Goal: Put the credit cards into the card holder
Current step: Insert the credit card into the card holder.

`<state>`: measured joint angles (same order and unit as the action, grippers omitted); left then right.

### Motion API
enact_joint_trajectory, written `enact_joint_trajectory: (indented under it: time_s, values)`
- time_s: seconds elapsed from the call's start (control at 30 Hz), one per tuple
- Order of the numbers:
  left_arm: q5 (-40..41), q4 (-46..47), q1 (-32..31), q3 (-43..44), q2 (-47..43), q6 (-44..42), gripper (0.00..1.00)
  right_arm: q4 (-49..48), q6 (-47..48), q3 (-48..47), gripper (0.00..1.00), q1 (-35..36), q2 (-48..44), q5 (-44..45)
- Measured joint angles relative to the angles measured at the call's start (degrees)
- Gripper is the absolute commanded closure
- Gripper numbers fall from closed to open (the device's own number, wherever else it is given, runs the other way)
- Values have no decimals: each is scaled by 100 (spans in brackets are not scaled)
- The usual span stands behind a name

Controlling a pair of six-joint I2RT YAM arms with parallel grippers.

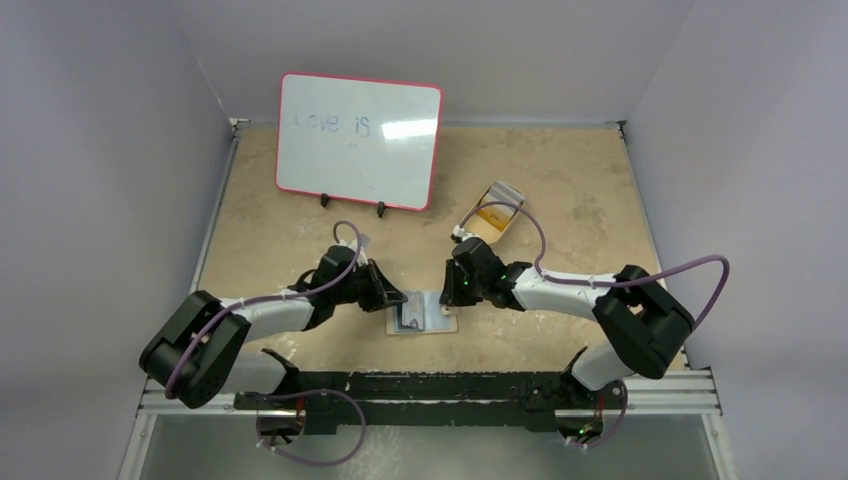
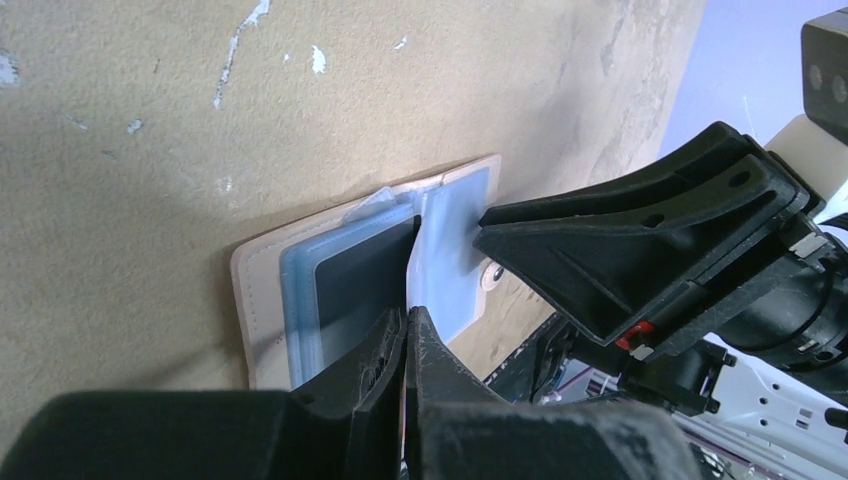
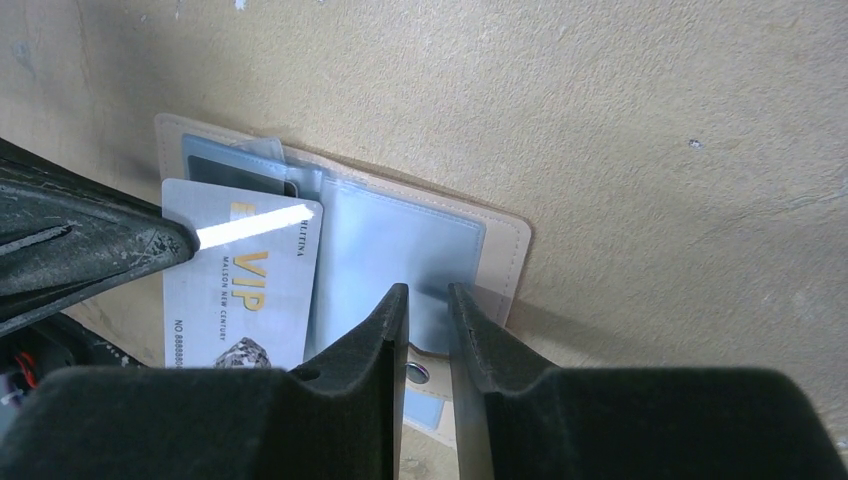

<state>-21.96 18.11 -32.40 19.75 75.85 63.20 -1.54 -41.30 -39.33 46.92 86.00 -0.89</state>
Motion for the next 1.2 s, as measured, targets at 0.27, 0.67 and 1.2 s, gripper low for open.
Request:
enact_joint_trajectory:
  time_s: [0.27, 0.67, 1.2]
  values:
    - [122, 2, -22, 0, 81, -39, 100, 0, 0, 0, 78, 33, 0, 39]
    - [153, 341, -92, 0, 337, -9, 100, 2, -2, 0, 78, 83, 0, 149]
    - [608, 1117, -361, -262, 525, 234, 100, 20, -179, 0, 75, 184, -92, 293]
